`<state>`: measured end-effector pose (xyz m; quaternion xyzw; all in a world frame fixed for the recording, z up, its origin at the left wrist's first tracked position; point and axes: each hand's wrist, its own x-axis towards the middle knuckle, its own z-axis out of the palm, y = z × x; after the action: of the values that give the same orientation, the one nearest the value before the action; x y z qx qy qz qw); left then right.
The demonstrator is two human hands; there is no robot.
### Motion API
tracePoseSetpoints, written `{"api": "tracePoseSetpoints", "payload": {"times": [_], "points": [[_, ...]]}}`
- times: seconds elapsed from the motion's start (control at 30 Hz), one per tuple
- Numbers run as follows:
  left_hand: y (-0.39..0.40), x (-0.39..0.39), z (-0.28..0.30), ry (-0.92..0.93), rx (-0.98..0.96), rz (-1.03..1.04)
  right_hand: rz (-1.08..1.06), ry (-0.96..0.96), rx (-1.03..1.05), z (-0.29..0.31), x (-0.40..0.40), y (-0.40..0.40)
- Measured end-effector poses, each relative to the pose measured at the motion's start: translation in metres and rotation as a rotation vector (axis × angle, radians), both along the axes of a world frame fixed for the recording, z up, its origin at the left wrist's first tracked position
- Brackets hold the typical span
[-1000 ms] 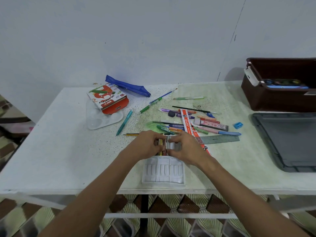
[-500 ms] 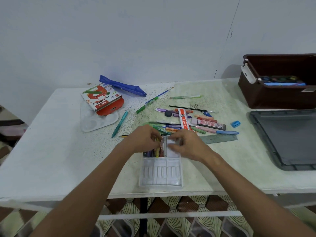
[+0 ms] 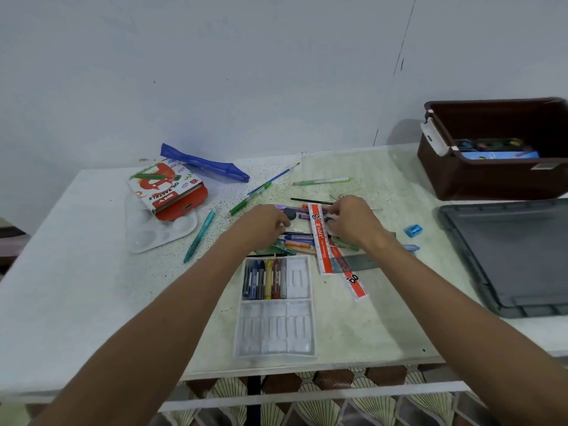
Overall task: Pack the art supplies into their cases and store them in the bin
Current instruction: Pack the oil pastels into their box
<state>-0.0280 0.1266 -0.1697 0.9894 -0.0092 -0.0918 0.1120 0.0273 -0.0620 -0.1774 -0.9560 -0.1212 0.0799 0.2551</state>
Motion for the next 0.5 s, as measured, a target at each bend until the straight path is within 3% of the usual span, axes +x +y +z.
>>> {"api": "tracePoseSetpoints", "payload": {"times": [0.2, 0.5], "points": [[0.003, 0.002, -0.009, 0.006, 0.054, -0.012, 0.078, 0.038, 0.026, -0.010, 0.010, -0.006], [0.009, -0.005, -0.011, -0.082, -0.152, 0.134, 0.031, 0.097, 0.252, -0.009, 0.003, -0.014]]}}
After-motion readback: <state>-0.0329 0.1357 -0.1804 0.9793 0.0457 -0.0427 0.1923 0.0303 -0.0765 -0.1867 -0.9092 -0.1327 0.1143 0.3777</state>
